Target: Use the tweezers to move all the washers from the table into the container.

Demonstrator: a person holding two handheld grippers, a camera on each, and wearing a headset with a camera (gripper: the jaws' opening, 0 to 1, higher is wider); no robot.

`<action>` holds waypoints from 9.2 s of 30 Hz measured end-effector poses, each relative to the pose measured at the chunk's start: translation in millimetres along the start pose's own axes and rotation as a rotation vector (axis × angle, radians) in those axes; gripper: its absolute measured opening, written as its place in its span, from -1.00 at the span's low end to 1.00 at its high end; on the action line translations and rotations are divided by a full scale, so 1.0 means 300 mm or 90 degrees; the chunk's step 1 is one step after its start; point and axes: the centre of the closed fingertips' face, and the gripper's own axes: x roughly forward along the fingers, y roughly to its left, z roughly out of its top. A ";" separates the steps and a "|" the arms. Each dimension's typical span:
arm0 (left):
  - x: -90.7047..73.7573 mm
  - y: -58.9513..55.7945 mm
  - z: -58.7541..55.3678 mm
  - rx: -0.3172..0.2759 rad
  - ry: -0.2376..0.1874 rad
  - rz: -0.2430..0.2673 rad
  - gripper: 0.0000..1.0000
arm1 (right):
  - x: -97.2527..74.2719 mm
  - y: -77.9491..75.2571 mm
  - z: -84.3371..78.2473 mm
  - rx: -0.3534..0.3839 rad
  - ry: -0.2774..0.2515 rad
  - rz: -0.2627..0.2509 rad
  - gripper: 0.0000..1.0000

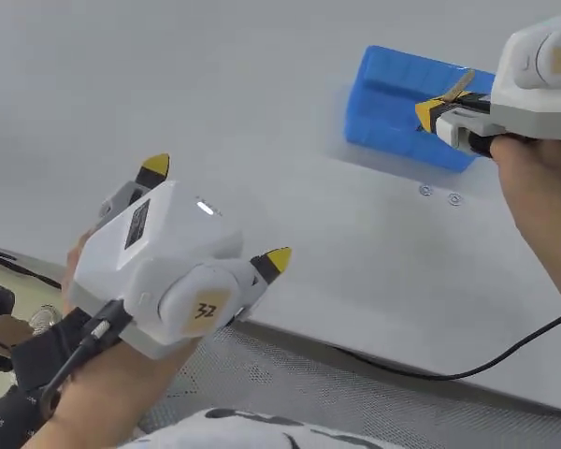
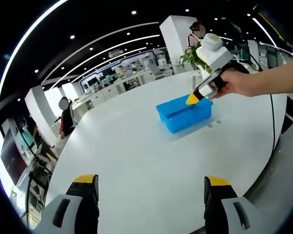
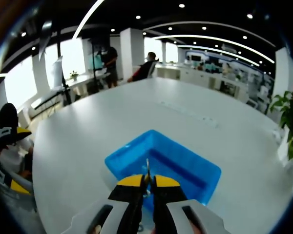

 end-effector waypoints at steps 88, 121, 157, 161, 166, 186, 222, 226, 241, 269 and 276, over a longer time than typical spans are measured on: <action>0.000 -0.016 0.004 0.001 -0.003 -0.014 0.81 | -0.165 0.062 -0.133 0.067 -0.005 0.002 -0.90; 0.003 -0.015 -0.009 0.008 0.011 -0.011 0.80 | -0.117 0.092 -0.169 0.036 0.018 0.003 -0.92; 0.002 -0.012 -0.008 0.009 0.007 -0.010 0.79 | -0.107 0.079 -0.158 0.061 0.006 -0.022 -0.93; 0.002 -0.013 -0.008 0.008 0.006 -0.010 0.79 | -0.120 0.086 -0.154 0.058 0.007 -0.020 -0.93; 0.003 -0.016 -0.009 0.009 0.008 -0.012 0.79 | -0.143 0.096 -0.152 0.060 0.004 -0.017 -0.93; 0.007 -0.021 -0.013 0.012 0.014 -0.015 0.77 | -0.231 0.089 0.042 0.059 -0.079 -0.013 -0.93; 0.009 -0.019 -0.025 0.018 0.027 -0.016 0.76 | -0.093 -0.056 0.028 0.065 -0.084 -0.062 -0.93; 0.009 -0.019 -0.028 0.021 0.030 -0.015 0.75 | -0.060 -0.069 -0.012 0.095 -0.076 -0.062 -0.93; 0.010 -0.018 -0.032 0.022 0.037 -0.014 0.75 | -0.020 -0.074 -0.063 0.110 -0.055 -0.061 -0.92; 0.013 -0.028 -0.038 0.031 0.042 -0.020 0.73 | -0.179 -0.079 0.017 0.126 -0.123 -0.074 -0.92; 0.014 -0.030 -0.038 0.031 0.042 -0.021 0.74 | -0.251 -0.068 0.022 0.120 -0.137 -0.083 -0.92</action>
